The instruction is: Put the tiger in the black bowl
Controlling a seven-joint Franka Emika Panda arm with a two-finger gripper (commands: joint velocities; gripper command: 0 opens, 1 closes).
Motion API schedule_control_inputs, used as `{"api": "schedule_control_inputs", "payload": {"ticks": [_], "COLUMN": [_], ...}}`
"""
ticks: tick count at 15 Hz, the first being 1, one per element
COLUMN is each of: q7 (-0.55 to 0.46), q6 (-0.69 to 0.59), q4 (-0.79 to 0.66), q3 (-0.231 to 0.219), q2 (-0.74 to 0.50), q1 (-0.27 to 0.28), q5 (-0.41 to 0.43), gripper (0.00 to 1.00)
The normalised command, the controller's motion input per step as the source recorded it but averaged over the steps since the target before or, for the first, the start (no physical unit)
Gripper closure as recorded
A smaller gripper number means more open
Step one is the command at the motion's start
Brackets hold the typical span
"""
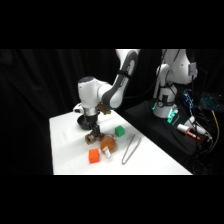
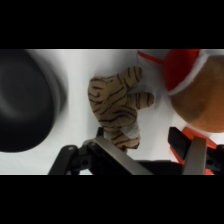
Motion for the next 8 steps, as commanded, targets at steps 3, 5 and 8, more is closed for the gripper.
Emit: {"api": "schedule_control_inputs", "payload": {"ticks": [3,5,8], "q7": [0.04,0.08,0.08], "q6": [0.17,0.15,0.09], "q4": [0.27,0.26,0.22], "q3": [-0.047,-0.16,-0.186], "q2": [0.28,0.25,0.18], "q1": [0.01,0.078,0.085], "q5": [-0.18,-0.3,-0.288], "gripper": [0.0,0.0,0.0]}}
